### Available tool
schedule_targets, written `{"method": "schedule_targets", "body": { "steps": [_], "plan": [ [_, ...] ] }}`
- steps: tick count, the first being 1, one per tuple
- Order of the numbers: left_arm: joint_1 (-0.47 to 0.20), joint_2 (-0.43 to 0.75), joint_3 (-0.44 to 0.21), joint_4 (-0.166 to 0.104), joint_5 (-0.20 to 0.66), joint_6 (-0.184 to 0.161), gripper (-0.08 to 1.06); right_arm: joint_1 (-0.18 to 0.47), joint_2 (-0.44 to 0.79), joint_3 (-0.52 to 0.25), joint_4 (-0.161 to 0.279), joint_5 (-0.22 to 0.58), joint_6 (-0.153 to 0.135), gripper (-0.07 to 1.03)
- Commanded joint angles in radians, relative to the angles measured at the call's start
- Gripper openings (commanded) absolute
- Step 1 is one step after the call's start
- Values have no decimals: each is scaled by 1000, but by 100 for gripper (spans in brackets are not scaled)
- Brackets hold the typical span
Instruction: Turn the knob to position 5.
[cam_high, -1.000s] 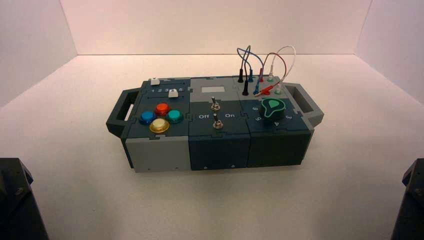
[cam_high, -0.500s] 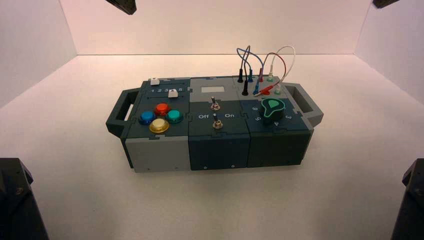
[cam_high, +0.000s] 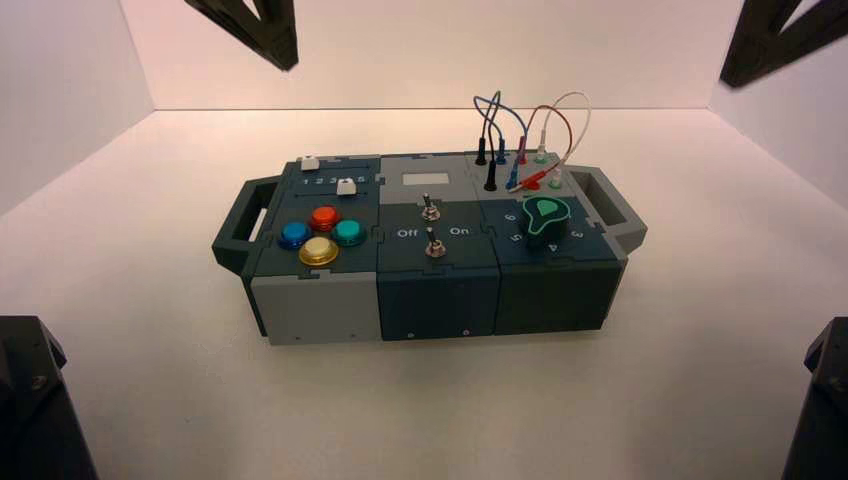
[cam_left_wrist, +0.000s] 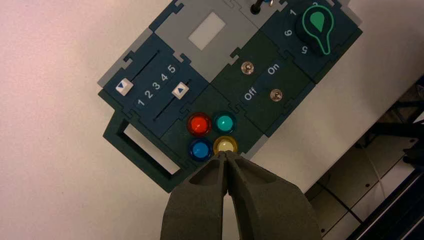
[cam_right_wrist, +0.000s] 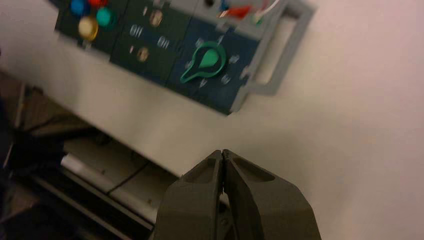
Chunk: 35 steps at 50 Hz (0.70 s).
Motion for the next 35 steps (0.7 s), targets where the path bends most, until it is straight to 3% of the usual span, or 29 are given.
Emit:
{"method": "schedule_targets", "body": {
  "steps": [1,7,25,35],
  "plan": [
    [-5,-2,-32,-3,-6,-3,-3,57,40,-5,31,-8,-3,-2],
    [-5,-2,-29,-5,-6,-5,-3,94,71,0,43,-26,2,-2],
    [-5,9,-6,-35,-34,-6,-3,121,179,-3,48,-55,-6,-2],
    [-5,17,14,-35,-51,-6,-3,135,276,-40,40,-80,-12,-2]
  ]
}}
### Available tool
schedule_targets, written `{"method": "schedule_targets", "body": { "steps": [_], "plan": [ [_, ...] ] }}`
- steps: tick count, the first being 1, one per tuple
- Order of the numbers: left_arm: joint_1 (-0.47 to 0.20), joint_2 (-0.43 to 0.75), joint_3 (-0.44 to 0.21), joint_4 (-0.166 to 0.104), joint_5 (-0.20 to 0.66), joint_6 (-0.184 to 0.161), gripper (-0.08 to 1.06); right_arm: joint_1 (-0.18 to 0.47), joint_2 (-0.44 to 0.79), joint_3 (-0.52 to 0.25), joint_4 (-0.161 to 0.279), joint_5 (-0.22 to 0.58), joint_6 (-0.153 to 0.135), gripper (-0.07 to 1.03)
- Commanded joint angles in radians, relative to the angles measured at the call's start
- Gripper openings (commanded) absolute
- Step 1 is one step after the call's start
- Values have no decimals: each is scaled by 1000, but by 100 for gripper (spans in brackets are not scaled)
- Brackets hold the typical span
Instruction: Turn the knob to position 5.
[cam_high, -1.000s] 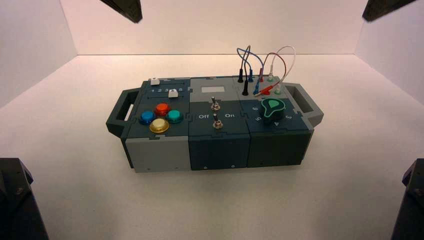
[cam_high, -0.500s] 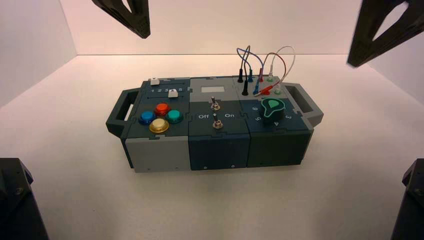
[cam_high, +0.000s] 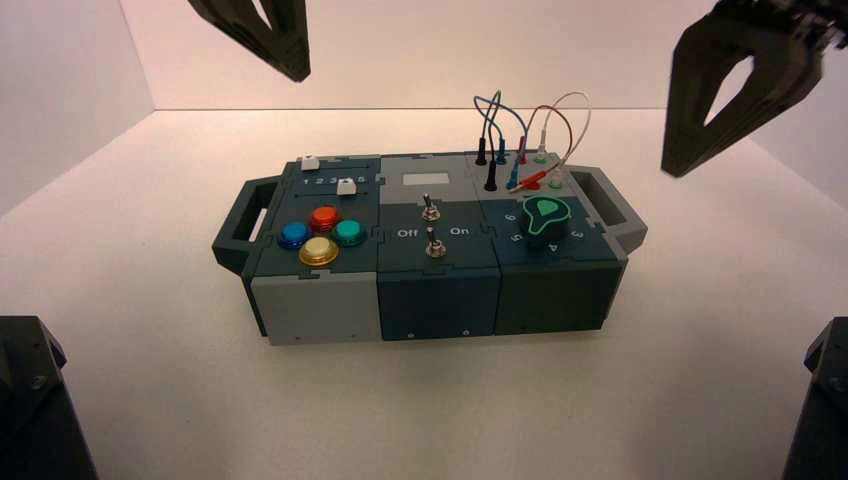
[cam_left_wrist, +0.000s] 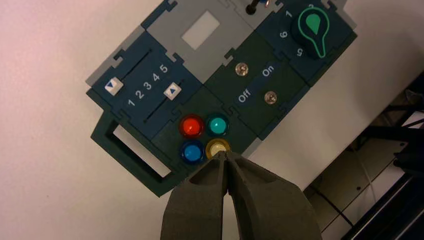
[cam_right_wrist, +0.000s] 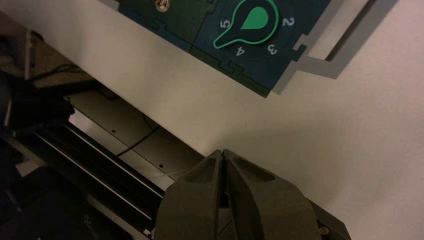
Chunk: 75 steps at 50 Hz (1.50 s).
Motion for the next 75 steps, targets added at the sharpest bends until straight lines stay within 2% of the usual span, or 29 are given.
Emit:
{"method": "schedule_targets", "body": {
  "steps": [1,11,22,27,36,51,75],
  "plan": [
    [-3,-3,-2,-2,-17,0,-3,8,48,-51,0,-20,-12,-2],
    [-5,-5,9,-2,-29,-2,-3,18,123,-80,0,-58,-32,-2],
    [-3,-6,11,-3,-41,-2,-3,28,187,-77,-3,-94,-55,-2],
    [-5,-2,11,-3,-48,0,-3,28,233,-81,-3,-118,-75,-2],
    [-3,0,11,-3,-52,0,-3,31,290,-103,-5,-141,-89,-2],
    [-3,12,12,-3,-54,0,-3,87,397,-146,-3,-167,-91,-2],
    [-5,15,12,-5,-52,2,-3,89,477,-155,-2,-204,-91,-2]
  ]
}}
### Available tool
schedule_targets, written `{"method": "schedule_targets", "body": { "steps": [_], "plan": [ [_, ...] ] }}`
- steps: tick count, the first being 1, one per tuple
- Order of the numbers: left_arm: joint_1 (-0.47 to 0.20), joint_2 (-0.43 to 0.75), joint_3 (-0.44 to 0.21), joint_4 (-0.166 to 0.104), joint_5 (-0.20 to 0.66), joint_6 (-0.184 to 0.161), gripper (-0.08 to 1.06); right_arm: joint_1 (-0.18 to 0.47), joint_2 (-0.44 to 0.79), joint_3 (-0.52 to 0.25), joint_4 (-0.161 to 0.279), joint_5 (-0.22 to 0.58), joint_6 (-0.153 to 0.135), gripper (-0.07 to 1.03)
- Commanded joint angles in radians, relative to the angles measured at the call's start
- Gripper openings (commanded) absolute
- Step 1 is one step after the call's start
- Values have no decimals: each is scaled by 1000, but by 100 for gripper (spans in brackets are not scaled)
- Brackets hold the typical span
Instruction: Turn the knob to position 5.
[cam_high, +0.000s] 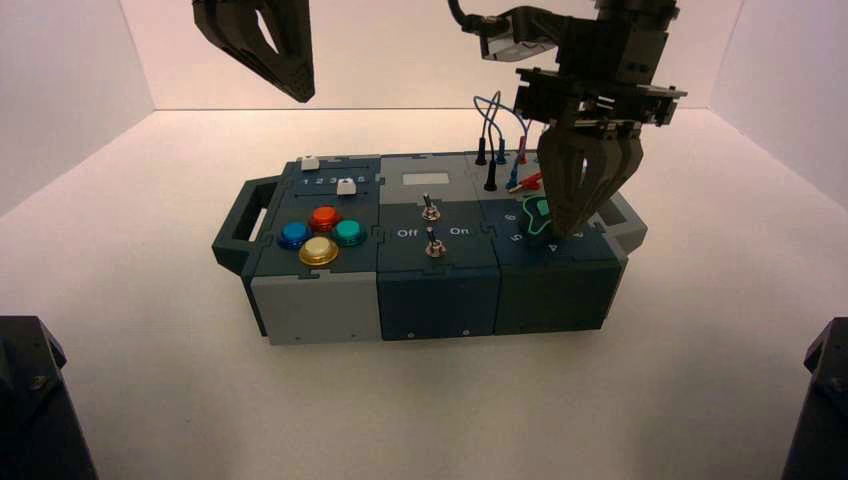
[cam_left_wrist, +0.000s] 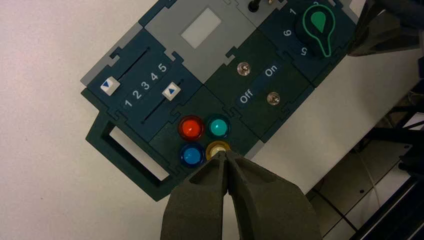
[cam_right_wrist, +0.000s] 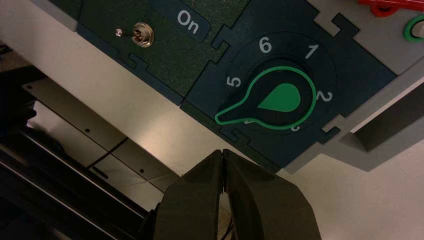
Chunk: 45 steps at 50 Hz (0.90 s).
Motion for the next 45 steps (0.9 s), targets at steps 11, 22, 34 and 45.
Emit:
{"method": "schedule_targets", "body": {
  "steps": [11,22,34,45],
  "plan": [
    [-2,-6,-12,0,-6,6,-3,5,18,-28,5,-31,-5,-2],
    [-2,-8,-12,0,-6,9,-3,5,41,-35,5,-49,-5,-2],
    [-2,-9,-11,0,-6,9,-3,5,57,-49,5,-51,-5,-2],
    [-2,-9,-12,0,-8,9,-3,5,58,-66,5,-51,-5,-2]
  ]
}}
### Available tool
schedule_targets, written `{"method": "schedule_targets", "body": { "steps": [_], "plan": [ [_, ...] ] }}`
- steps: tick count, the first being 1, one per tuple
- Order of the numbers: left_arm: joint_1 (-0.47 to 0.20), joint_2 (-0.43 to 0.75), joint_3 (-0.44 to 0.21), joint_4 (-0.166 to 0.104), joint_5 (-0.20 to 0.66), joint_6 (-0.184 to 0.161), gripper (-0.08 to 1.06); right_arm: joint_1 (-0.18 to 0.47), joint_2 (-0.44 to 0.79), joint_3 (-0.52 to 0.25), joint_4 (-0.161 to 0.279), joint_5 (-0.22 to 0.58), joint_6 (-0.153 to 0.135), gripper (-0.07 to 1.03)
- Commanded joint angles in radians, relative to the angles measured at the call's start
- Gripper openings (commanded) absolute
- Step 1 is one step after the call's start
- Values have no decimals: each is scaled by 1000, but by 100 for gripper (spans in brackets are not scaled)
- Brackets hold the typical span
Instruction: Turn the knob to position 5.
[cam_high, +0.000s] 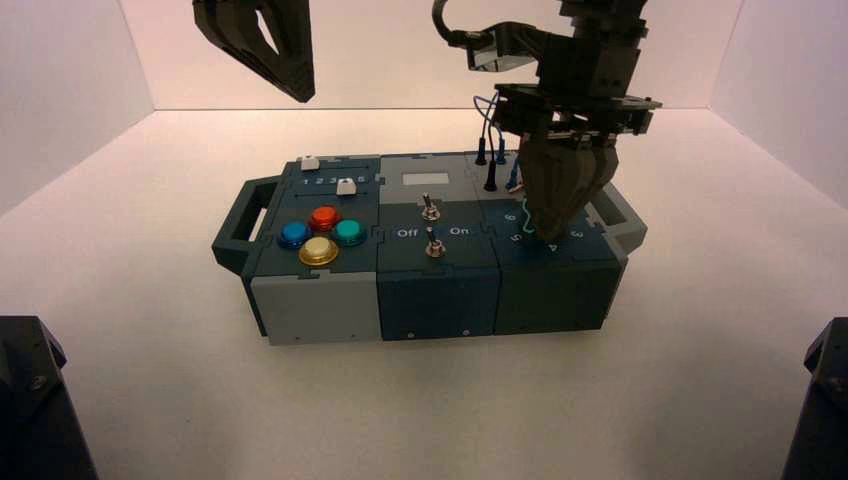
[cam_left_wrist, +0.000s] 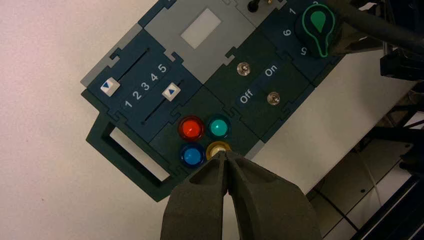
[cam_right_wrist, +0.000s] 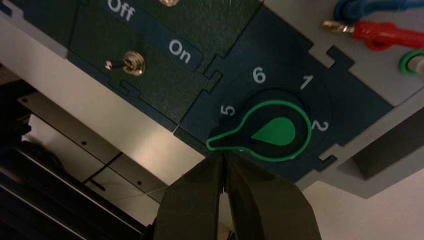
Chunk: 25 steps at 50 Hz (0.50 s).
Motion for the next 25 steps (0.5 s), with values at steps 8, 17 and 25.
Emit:
{"method": "schedule_targets", "body": {
  "steps": [8,17,25],
  "plan": [
    [-3,-9,-11,2,-5,3,-3,5,-6,-29,5,-2,-5,-2],
    [-5,-9,-12,2,-5,3,-3,5,2,-34,5,-2,-5,-2],
    [-3,-9,-12,2,-5,3,-3,5,3,-43,5,-2,-5,-2]
  ]
}}
